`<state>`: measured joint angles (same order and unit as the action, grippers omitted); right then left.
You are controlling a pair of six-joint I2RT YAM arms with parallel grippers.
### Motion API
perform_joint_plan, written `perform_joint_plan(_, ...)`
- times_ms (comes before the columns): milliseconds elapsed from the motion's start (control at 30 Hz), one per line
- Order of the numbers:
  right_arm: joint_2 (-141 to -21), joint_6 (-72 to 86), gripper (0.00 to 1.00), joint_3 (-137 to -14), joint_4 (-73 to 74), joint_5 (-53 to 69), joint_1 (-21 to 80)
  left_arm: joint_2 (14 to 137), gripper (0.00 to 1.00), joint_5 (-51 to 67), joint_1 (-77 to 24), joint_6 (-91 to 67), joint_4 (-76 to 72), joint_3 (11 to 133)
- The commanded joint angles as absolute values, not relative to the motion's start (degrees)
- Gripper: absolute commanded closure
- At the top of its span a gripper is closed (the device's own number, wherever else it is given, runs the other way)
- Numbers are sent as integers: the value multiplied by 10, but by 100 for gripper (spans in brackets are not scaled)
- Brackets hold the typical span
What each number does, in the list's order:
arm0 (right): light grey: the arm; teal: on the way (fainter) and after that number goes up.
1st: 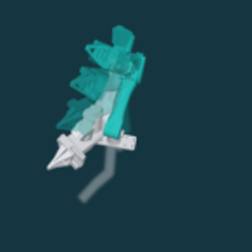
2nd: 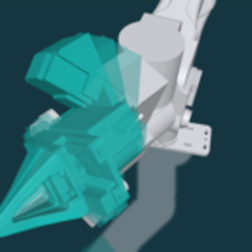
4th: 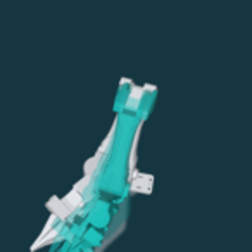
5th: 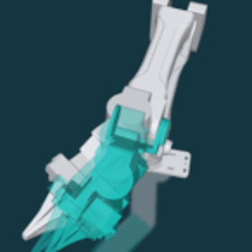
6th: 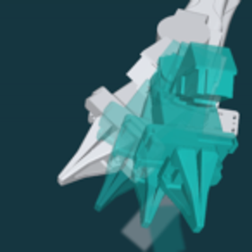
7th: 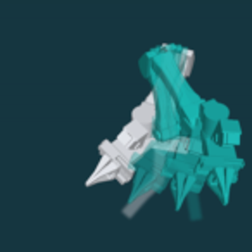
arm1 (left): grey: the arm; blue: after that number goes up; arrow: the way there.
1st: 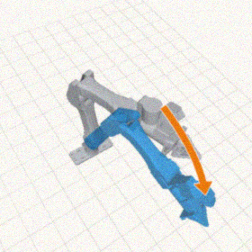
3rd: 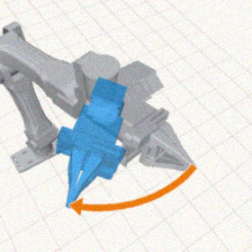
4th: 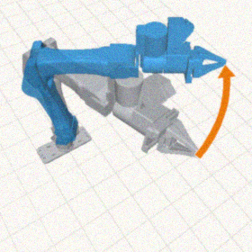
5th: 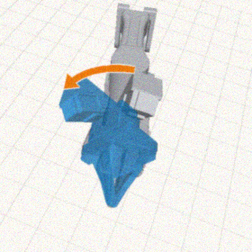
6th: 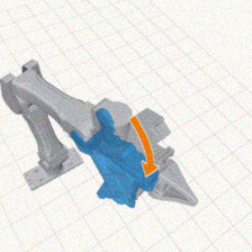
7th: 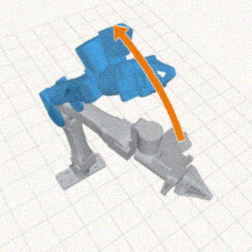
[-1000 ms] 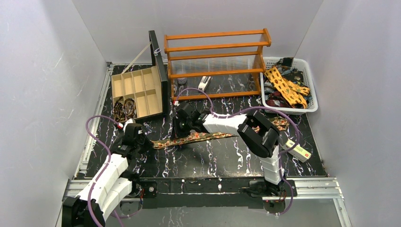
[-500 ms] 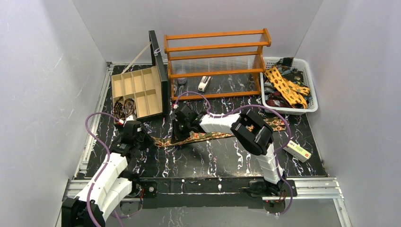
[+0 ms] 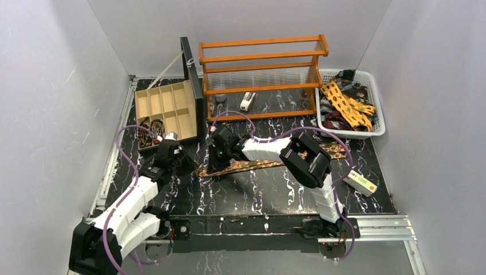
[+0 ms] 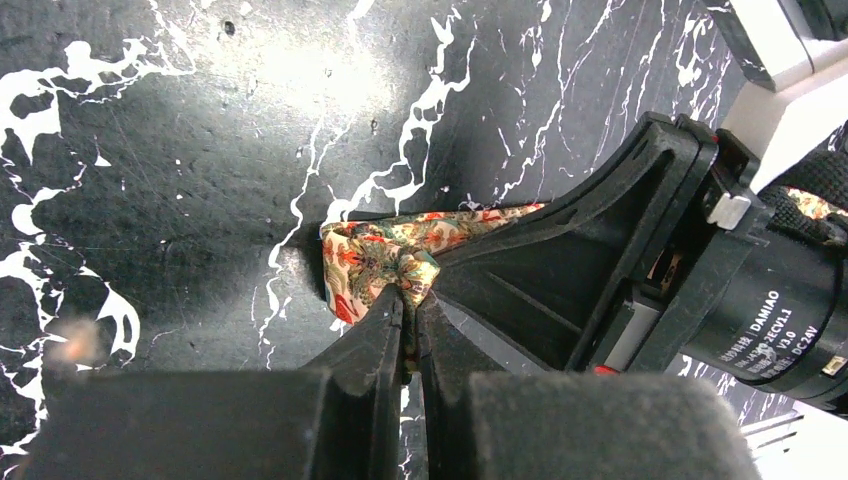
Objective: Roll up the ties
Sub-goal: Roll the tie at the center of the board.
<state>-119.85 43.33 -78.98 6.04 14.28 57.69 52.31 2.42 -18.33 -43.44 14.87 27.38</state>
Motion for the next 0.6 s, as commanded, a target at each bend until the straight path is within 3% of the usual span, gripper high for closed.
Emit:
perform_joint_plan(0,-1202,433,99,-791,68,138,574,517,100,16,-191,-440,154,290)
perform_joint_plan(333,-1197,435,99,-789,55,157,572,560,100,53,-227,-445,86,289)
perform_joint_plan(567,-1108,418,94,-747,46,115,559,580,100,28,-236,-444,97,281)
